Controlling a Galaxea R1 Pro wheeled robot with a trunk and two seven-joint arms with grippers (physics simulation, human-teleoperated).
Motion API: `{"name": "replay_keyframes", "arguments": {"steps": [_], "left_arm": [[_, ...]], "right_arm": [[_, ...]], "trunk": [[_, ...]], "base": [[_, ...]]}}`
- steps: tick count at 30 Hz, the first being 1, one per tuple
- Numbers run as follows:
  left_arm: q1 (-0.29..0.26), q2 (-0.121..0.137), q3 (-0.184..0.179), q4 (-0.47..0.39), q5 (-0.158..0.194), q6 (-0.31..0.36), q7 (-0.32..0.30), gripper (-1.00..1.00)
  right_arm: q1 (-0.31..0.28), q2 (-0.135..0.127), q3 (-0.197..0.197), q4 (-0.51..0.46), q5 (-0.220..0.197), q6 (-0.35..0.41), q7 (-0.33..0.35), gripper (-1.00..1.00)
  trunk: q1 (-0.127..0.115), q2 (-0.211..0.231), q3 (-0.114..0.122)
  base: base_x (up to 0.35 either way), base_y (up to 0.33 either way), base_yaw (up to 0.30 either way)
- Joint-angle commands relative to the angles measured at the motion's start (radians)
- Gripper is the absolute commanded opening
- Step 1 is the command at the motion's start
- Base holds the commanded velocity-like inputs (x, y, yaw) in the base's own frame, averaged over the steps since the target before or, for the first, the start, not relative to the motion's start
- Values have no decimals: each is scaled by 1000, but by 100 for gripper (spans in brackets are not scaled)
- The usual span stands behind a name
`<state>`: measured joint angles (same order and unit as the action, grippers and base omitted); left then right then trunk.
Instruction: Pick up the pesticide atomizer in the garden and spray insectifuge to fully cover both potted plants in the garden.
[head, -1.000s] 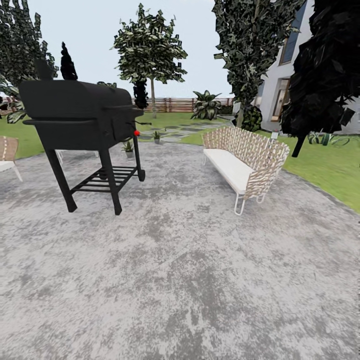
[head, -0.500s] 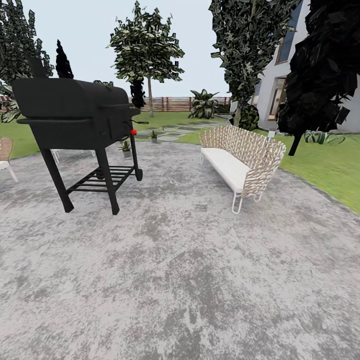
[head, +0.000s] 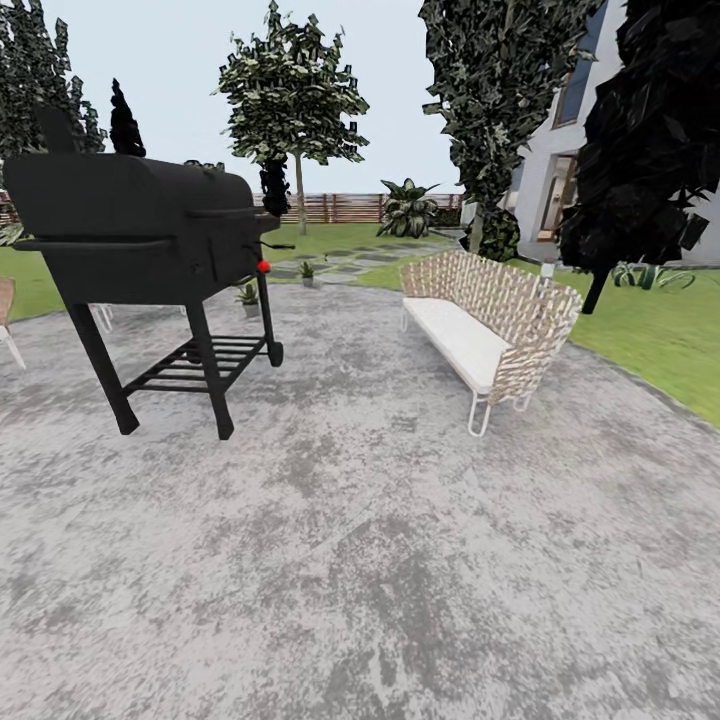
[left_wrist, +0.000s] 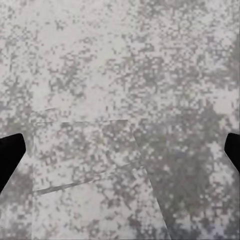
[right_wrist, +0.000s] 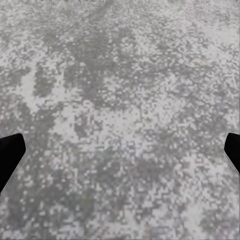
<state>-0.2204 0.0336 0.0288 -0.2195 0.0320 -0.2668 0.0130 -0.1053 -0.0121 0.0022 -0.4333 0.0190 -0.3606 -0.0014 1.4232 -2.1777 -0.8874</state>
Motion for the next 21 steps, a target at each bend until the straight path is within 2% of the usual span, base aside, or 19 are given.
{"name": "replay_keyframes", "arguments": {"steps": [1,7,21], "left_arm": [[-1,2,2,1,4,-3,-1,100],[-1,11,2,1,5,-3,0,100],[-1,12,2,2,5,-3,0,100]], "right_arm": [[-1,0,0,1,2,-3,0,100],[-1,0,1,1,2,-3,0,100],[-1,0,2,15,7,-4,3,100]], "trunk": [[0,0,-1],[0,0,-1],[0,0,-1]], "base": [[337,0,0],[338,0,0],[339,0,0]]}}
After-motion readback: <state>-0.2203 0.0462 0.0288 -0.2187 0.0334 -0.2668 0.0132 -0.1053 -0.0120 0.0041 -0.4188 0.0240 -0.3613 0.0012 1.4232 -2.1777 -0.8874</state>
